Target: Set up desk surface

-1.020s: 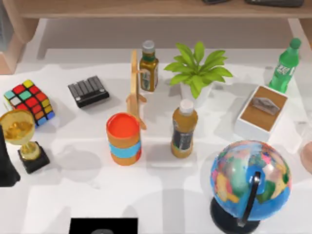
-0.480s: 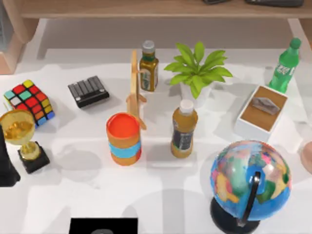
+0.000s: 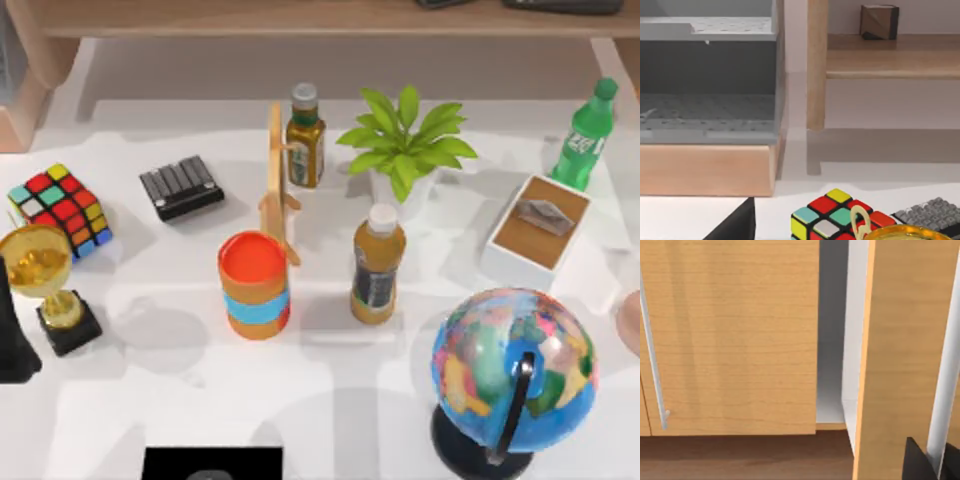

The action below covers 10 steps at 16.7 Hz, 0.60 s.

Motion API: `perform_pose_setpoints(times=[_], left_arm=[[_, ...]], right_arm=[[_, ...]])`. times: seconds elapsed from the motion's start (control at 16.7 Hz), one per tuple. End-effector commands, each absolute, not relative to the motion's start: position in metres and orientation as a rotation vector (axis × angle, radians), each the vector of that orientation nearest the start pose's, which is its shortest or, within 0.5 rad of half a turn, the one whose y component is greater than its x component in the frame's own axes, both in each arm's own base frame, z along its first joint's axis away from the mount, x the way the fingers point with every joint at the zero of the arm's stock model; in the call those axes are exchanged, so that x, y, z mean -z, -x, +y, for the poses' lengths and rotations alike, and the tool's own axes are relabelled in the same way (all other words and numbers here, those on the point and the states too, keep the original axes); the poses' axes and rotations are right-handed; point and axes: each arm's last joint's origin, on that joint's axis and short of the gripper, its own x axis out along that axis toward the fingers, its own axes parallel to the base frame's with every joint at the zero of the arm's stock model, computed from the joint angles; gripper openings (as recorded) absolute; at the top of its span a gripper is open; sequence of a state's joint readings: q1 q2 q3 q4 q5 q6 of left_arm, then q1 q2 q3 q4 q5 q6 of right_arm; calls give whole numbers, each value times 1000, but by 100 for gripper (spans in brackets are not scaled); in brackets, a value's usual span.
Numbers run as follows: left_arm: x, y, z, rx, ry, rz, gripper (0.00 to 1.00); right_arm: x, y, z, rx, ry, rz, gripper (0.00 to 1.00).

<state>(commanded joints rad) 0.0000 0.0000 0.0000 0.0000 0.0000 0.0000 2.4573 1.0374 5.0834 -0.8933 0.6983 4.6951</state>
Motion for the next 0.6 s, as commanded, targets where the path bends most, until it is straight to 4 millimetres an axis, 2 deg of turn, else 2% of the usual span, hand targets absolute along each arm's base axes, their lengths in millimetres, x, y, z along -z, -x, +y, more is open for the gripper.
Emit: perform_pose_setpoints(times=[0.3,0.6], left_arm=[[-160,-106,-1,0,0,0,100],[-160,-106,-1,0,0,0,100]], right_arm=[[-91,-252,-181,28,-1574,4,0],[-93,-295,-184,21,-1568,-4,0]])
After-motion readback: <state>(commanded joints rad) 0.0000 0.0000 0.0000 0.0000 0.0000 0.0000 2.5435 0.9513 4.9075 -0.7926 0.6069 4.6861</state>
